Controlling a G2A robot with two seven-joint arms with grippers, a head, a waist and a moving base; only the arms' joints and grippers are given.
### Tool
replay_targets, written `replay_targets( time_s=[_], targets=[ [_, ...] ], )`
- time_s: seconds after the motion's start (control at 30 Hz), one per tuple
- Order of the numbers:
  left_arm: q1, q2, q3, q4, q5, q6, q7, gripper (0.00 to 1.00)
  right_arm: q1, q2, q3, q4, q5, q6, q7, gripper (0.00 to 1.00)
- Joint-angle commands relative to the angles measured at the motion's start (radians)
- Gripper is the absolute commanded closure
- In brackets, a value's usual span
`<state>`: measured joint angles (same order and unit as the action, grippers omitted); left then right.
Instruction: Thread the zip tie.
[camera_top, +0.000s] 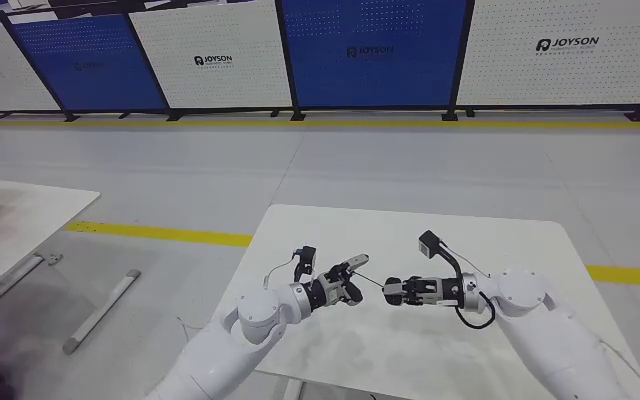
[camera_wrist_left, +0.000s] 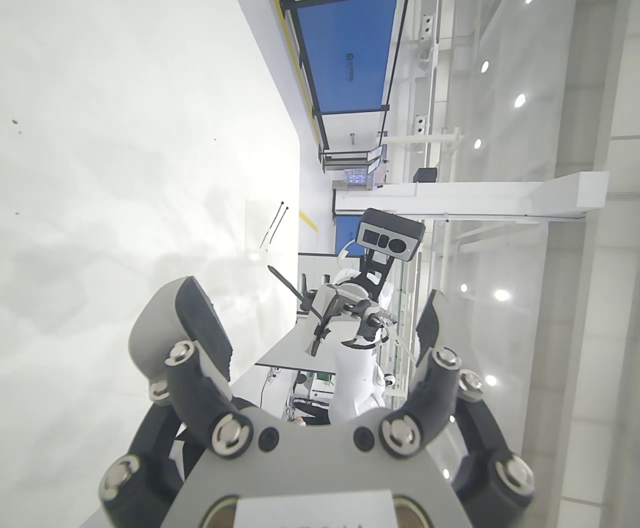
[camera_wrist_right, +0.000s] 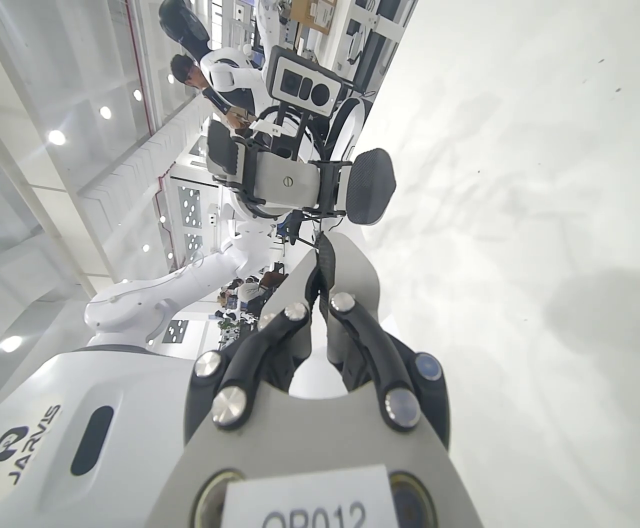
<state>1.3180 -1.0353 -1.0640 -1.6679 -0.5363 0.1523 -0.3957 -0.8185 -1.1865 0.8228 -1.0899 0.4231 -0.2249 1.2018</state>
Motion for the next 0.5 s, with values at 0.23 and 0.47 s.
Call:
replay_targets(
  time_s=[0.23,0.47],
  targets=[
    [0.005,-0.005,0.015,0.001,0.031,-0.053,0.002,0.67,0.000,0.000,0.000,0.000,0.000,0.000,0.000,1.00],
    [0.005,-0.009,0.019,0.006,0.035,-0.062,-0.010,1.00,0.000,0.000,0.000,0.000,0.000,0.000,0.000,1.00]
  ],
)
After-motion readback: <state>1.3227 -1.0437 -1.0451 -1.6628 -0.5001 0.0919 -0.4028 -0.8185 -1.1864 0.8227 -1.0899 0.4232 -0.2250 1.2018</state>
